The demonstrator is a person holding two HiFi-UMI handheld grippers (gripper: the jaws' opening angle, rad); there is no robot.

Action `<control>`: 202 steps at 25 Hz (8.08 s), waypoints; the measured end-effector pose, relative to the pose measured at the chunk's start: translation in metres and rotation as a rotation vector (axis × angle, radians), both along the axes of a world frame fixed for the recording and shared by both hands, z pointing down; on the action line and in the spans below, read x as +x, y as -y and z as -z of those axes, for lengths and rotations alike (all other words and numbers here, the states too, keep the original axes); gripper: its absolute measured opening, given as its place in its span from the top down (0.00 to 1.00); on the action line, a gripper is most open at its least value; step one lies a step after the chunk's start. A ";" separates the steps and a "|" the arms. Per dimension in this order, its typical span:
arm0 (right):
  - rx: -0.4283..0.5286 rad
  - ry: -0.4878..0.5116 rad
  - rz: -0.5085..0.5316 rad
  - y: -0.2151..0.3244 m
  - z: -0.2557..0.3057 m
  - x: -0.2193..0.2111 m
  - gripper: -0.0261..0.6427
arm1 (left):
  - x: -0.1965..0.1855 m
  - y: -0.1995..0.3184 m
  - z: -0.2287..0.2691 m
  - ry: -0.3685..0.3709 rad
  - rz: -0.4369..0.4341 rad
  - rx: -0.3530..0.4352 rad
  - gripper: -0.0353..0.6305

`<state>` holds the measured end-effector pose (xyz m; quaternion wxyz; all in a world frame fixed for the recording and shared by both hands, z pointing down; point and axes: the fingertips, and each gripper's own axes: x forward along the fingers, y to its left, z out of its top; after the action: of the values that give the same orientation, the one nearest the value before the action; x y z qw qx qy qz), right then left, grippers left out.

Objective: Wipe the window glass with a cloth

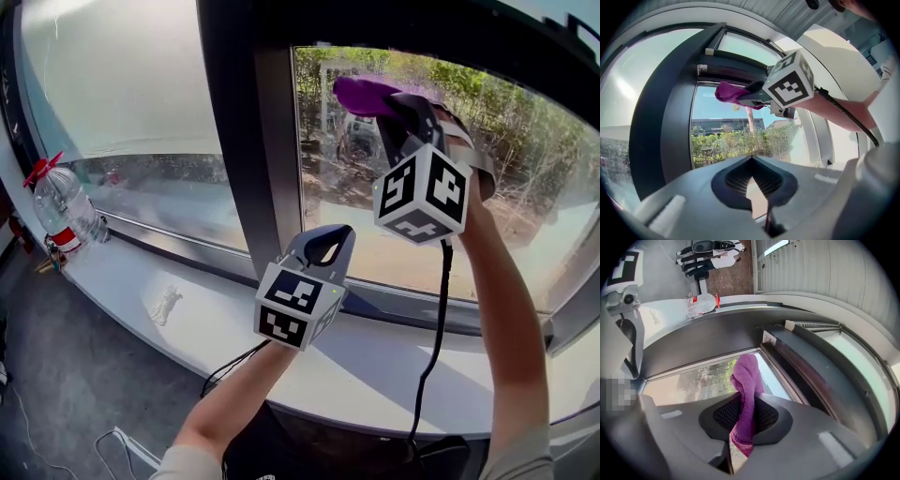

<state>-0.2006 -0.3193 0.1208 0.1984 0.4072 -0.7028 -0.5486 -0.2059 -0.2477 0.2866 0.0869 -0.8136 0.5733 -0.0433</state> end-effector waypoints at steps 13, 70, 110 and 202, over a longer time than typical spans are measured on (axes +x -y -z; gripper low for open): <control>-0.343 -0.108 0.022 0.008 -0.236 0.001 0.83 | -0.024 -0.006 -0.066 -0.060 0.068 -0.100 0.95; 0.126 0.029 -0.077 0.010 0.035 0.063 0.83 | 0.030 0.012 0.011 -0.081 -0.107 -0.011 0.95; -0.768 -0.298 -0.033 0.018 -0.453 0.034 0.83 | 0.003 0.023 -0.159 -0.125 0.002 -0.338 0.95; -0.052 -0.037 -0.062 -0.001 -0.132 0.152 0.84 | 0.092 0.041 -0.021 -0.066 -0.186 -0.035 0.95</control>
<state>-0.0484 -0.3179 0.2527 0.2389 0.4131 -0.7001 -0.5311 -0.1137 -0.2883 0.3079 0.0573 -0.8658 0.4968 -0.0182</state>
